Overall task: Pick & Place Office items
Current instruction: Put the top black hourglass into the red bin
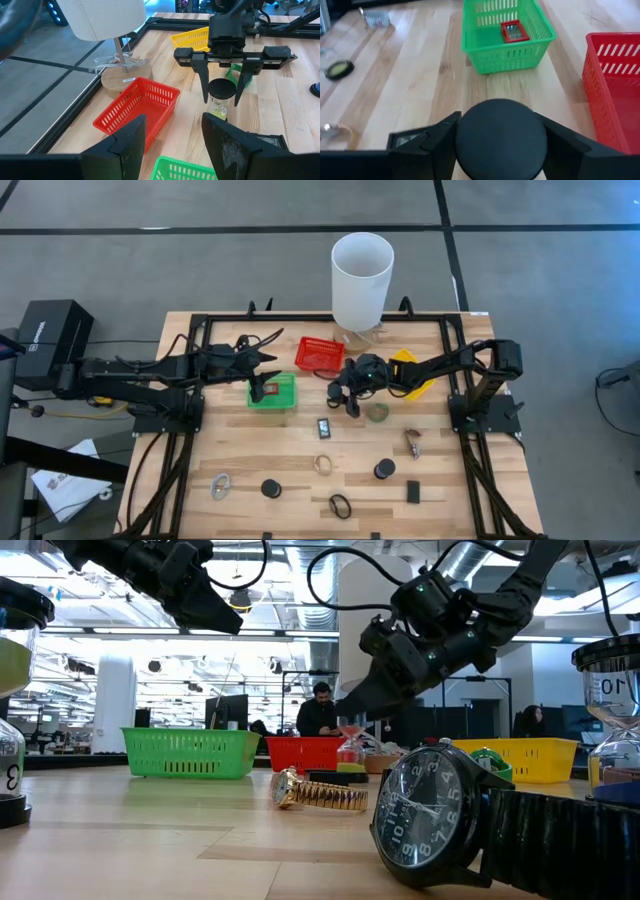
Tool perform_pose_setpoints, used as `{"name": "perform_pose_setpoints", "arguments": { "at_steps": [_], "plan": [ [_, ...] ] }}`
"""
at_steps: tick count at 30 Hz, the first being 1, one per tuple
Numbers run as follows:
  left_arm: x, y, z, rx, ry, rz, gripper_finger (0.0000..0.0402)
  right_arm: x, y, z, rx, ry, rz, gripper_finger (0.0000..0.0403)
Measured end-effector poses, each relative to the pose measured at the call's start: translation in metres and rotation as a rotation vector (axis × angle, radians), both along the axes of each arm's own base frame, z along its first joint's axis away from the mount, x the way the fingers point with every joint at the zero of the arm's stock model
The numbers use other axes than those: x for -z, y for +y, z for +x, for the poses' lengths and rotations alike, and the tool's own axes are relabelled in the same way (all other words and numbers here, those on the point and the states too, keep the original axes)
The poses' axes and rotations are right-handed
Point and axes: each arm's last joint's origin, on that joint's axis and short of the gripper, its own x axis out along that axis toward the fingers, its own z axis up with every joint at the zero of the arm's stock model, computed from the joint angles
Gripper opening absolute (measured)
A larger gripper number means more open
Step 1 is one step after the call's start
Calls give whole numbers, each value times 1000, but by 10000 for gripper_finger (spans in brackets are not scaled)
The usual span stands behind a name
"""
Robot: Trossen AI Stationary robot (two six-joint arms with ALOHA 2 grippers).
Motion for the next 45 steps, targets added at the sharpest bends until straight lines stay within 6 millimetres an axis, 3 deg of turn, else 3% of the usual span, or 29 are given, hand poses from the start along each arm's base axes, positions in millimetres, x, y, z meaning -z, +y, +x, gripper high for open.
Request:
{"name": "perform_pose_setpoints", "arguments": {
  "at_steps": [7, 16, 25, 41, 45],
  "plan": [
    [0, 0, 0, 0, -5, 1, 186, -1, 0, 1, 63, -6, 3, 199],
    [-1, 0, 0, 0, -8, 1, 186, -5, -1, 3, 103, -48, -31, 218],
    [-1, 0, 0, 0, -9, 1, 186, -12, -10, 5, 126, -111, -38, 198],
    [-1, 0, 1, 0, -15, 2, 186, -76, -52, 39, 217, -172, -53, 212],
    [-1, 0, 1, 0, -15, 2, 186, -80, -63, 39, 247, -172, -55, 203]
  ]
}}
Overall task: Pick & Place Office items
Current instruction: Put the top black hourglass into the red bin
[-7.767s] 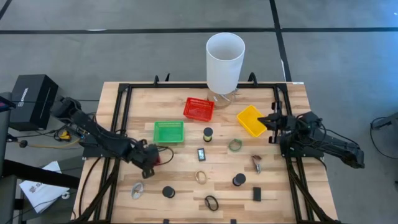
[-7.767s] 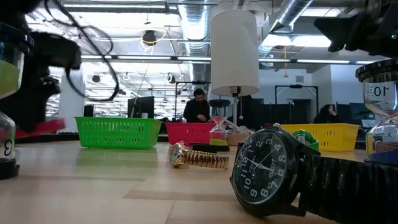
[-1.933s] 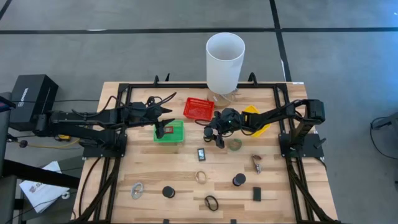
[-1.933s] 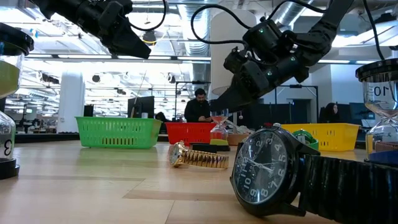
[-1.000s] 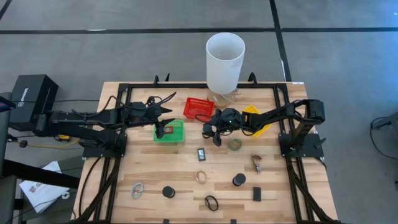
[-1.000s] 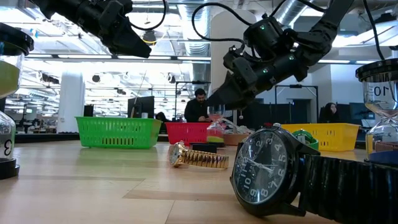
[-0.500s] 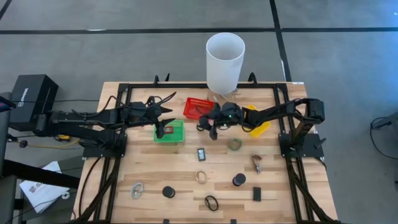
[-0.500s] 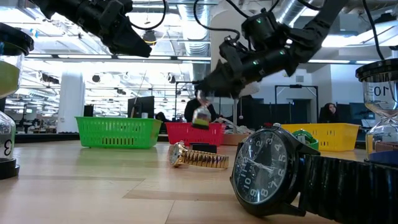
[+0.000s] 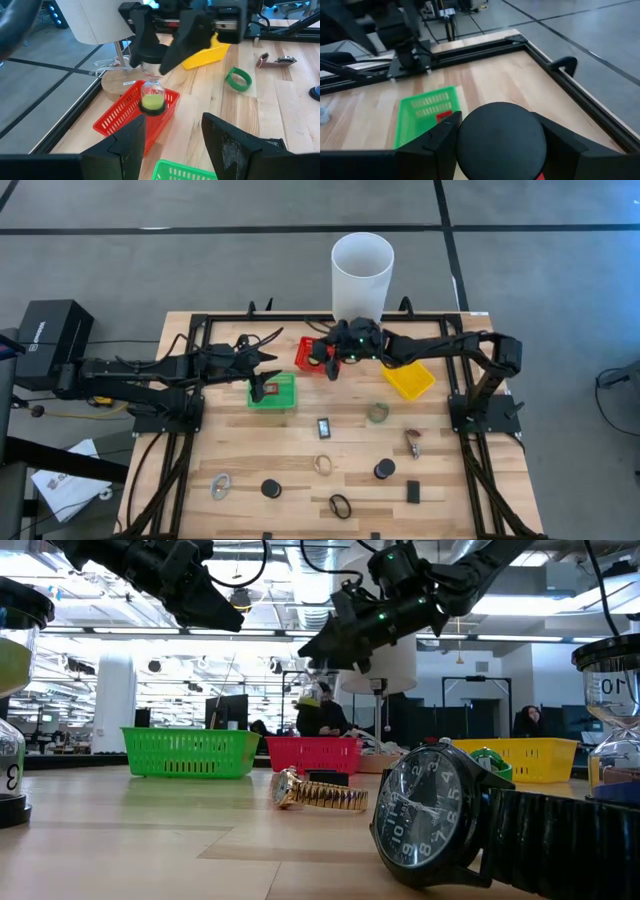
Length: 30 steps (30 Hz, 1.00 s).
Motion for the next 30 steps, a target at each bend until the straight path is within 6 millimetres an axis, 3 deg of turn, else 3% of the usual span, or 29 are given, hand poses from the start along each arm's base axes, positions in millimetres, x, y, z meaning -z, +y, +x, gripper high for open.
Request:
{"name": "perform_pose_setpoints", "arguments": {
  "at_steps": [7, 26, 30],
  "plan": [
    [0, 0, 0, 0, -5, 1, 186, 1, -5, -2, 21, 2, 23, 199],
    [-3, 0, 1, 2, -32, 11, 186, 2, 21, 5, 170, 29, -20, 206],
    [-4, 0, 1, 4, -41, 15, 186, 19, 26, 13, 146, 49, -15, 198]
  ]
}}
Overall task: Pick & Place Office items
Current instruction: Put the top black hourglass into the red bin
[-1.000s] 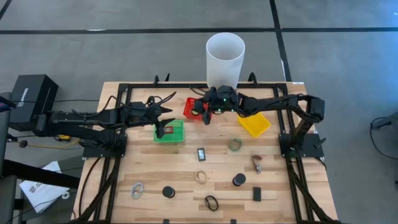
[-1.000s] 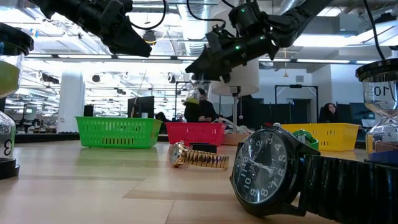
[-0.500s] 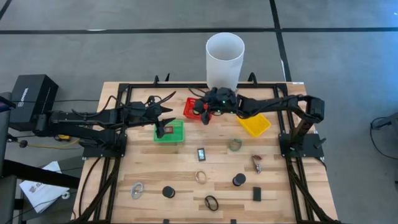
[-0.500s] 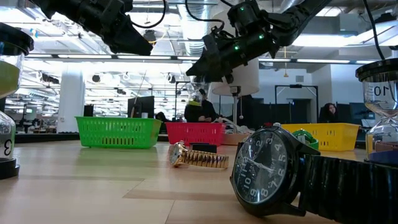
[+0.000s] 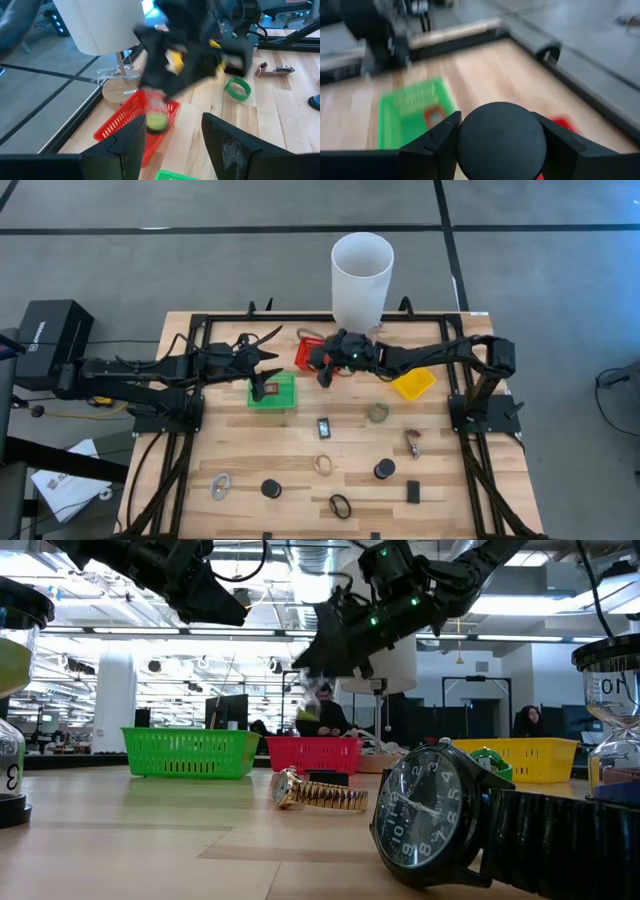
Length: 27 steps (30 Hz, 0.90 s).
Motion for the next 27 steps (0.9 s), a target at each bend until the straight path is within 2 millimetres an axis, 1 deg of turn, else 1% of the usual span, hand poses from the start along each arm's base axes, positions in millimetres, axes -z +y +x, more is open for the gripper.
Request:
{"name": "perform_pose_setpoints", "arguments": {
  "at_steps": [2, 6, 8, 11, 13, 17, 20, 23, 27],
  "plan": [
    [0, 0, 0, 0, -2, 0, 186, 5, -1, 9, 1, -18, 8, 198],
    [-1, 0, 0, 0, -8, 1, 186, 15, -8, 24, 38, 29, -52, 205],
    [-1, 0, 0, 0, -8, 1, 186, 13, -14, 34, 45, 10, -57, 206],
    [-1, 0, 0, 0, -9, 1, 186, 8, -17, 44, 48, 9, -58, 199],
    [-1, 0, 0, 0, -9, 1, 186, 8, -21, 49, 56, 32, -53, 199],
    [-1, 0, 0, -1, -8, 1, 186, 16, -27, 57, 65, 87, -34, 203],
    [-1, 0, 0, -1, -9, 0, 186, 28, -29, 60, 72, 123, -19, 209],
    [-1, 0, 0, -1, -9, -1, 186, 40, -30, 61, 78, 149, 0, 200],
    [-1, 0, 0, -1, -9, -1, 186, 39, -30, 61, 85, 141, 11, 199]
  ]
}}
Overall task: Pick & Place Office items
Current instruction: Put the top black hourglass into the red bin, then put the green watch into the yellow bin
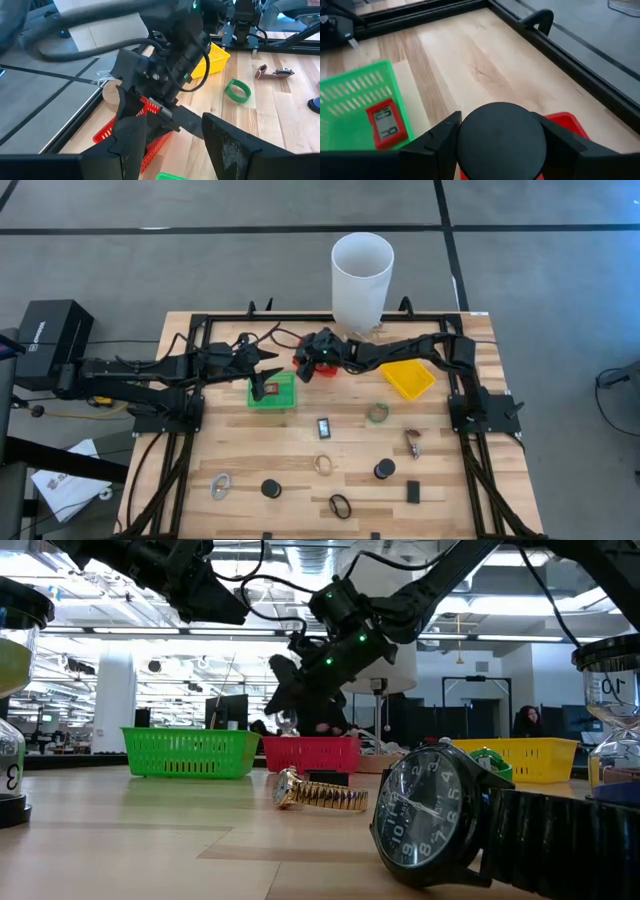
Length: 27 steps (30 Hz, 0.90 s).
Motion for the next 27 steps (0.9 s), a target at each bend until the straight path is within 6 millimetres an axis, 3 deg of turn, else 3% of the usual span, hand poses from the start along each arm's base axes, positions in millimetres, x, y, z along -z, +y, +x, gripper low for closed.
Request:
{"name": "perform_pose_setpoints", "arguments": {
  "at_steps": [6, 13, 27],
  "plan": [
    [0, 0, 0, 0, 0, 0, 186, 1, 0, -1, 18, -5, 36, 239],
    [0, 0, 0, 0, 0, -1, 186, 4, 0, -3, 9, 43, 31, 242],
    [0, 0, 0, 0, 1, -1, 186, -45, 7, -22, -32, 72, -22, 244]
  ]
}}
